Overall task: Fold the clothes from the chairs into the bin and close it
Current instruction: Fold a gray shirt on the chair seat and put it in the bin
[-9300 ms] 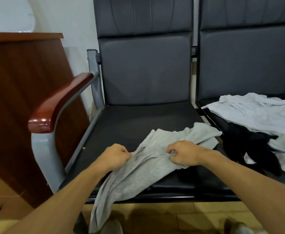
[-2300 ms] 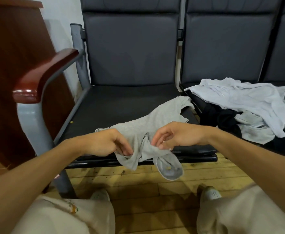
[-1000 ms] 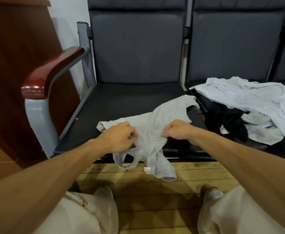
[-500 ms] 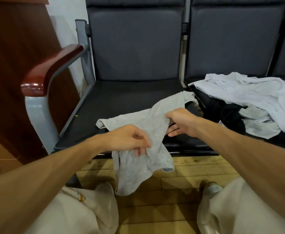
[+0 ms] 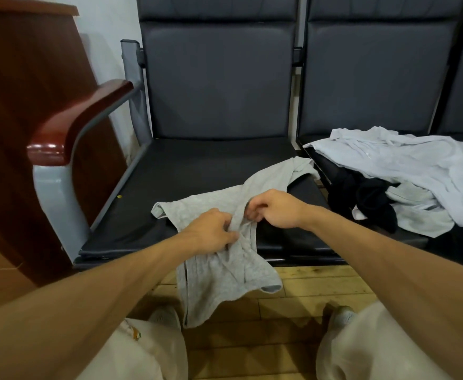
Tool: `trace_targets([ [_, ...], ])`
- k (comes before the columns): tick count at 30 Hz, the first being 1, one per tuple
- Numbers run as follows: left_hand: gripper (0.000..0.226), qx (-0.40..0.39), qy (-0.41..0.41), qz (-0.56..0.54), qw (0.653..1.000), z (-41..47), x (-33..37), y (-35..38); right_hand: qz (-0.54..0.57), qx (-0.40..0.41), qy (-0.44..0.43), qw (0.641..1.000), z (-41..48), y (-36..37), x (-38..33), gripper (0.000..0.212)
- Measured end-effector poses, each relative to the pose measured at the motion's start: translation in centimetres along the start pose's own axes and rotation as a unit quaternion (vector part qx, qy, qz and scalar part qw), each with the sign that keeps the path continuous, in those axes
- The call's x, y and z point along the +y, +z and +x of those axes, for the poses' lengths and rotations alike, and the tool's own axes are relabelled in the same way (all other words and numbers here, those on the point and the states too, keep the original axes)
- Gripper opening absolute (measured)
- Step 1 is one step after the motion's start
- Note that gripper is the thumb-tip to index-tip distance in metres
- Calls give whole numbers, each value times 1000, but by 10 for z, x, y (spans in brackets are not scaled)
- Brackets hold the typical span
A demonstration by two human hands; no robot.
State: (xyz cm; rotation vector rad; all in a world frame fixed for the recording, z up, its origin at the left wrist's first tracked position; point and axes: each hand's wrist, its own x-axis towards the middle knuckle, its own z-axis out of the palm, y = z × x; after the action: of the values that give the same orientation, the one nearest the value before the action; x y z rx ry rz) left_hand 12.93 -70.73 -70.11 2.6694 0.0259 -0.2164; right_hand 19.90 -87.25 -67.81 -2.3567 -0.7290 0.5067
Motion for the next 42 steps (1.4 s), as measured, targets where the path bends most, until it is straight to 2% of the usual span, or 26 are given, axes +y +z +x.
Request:
trace_targets([
  [3, 28, -22, -37, -52, 998, 2, -9, -11, -120, -6, -24, 992, 6, -3, 14, 37],
  [6, 28, -15, -43, -26, 999, 3, -22, -18, -148, -9, -34, 988, 11, -6, 21, 42],
  [11, 35, 7, -45, -2, 999, 9, -36, -19, -203, 2, -91, 975, 21, 7, 18, 32],
  [16, 37, 21, -13, 59, 998, 11, -44, -16, -214, -23, -73, 974, 29, 17, 12, 20],
  [20, 35, 5, 6, 102, 995, 4, -49, -17, -242, 4, -70, 968, 25, 11, 11, 16],
  [24, 41, 6, -29, 157, 987, 2, -53, -21, -182, 29, -89, 979, 11, -8, 9, 17],
  [27, 50, 1, -87, 189, 978, 6, -49, -24, -195, 62, -100, 974, 2, -20, 10, 15],
  [31, 66, -15, -133, 183, 974, 8, -30, -28, -198, 29, -52, 978, -9, -24, 21, 19],
  [34, 72, 24, -92, 169, 981, 10, -19, -23, -237, -25, -23, 971, -13, -22, 29, 19],
  [37, 65, 44, -39, 121, 991, 13, -6, -10, -266, -25, -45, 962, -15, -18, 29, 12],
  [40, 69, 27, -2, 179, 983, 13, 6, 2, -250, -31, -49, 967, -16, -20, 29, 15],
  [42, 57, 47, 8, 180, 982, 14, 4, 1, -255, -45, -33, 965, -18, -24, 29, 11],
])
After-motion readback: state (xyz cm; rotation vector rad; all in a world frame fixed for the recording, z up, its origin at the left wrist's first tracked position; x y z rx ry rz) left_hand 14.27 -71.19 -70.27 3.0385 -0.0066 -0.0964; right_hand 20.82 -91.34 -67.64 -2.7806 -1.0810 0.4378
